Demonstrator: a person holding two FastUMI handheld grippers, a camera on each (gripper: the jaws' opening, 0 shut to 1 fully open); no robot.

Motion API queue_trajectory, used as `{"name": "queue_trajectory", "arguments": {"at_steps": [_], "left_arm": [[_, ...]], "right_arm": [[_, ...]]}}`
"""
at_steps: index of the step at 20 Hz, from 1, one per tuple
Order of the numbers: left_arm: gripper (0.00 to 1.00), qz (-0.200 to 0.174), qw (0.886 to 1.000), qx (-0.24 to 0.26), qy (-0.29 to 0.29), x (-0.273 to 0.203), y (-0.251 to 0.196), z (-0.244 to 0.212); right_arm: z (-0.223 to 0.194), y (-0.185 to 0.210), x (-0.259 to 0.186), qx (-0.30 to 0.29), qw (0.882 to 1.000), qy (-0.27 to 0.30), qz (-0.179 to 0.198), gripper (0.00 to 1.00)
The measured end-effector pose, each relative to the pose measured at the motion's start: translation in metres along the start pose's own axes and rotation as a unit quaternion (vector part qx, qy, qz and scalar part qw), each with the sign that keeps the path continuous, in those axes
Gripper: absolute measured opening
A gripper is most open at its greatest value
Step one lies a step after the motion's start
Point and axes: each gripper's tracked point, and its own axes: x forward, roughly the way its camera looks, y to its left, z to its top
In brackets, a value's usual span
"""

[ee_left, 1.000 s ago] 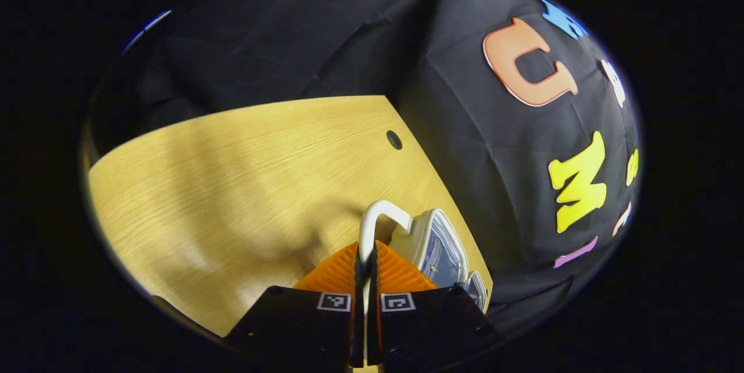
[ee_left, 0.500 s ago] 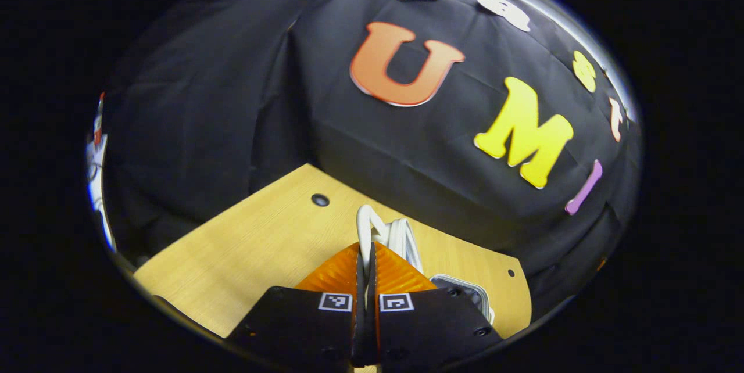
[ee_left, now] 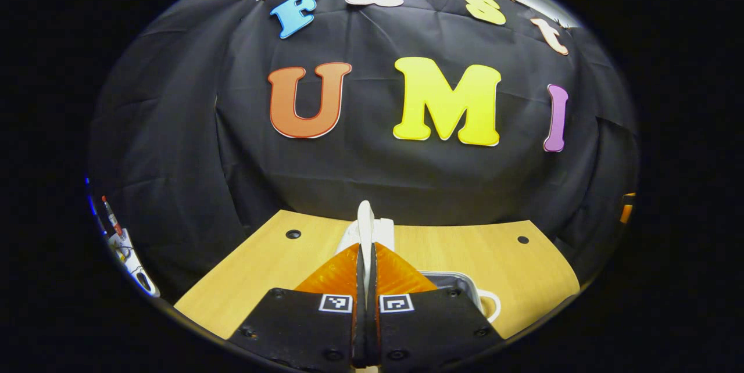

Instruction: First open the suitcase, pack the skin care products into it, and then close the suitcase.

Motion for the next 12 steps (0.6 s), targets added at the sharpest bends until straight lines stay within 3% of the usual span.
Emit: {"name": "queue_trajectory", "arguments": {"at_steps": [6, 12], "left_arm": [[0.03, -0.058, 0.998, 0.031, 0.025, 0.0, -0.109, -0.038], [0.03, -0.114, 0.984, 0.099, 0.099, 0.015, -0.188, -0.112]], "right_arm": [[-0.002, -0.025, -0.013, 0.004, 1.0, -0.004, -0.004, 0.81], [-0.006, -0.062, -0.031, -0.003, 1.0, -0.003, -0.021, 0.81]]}}
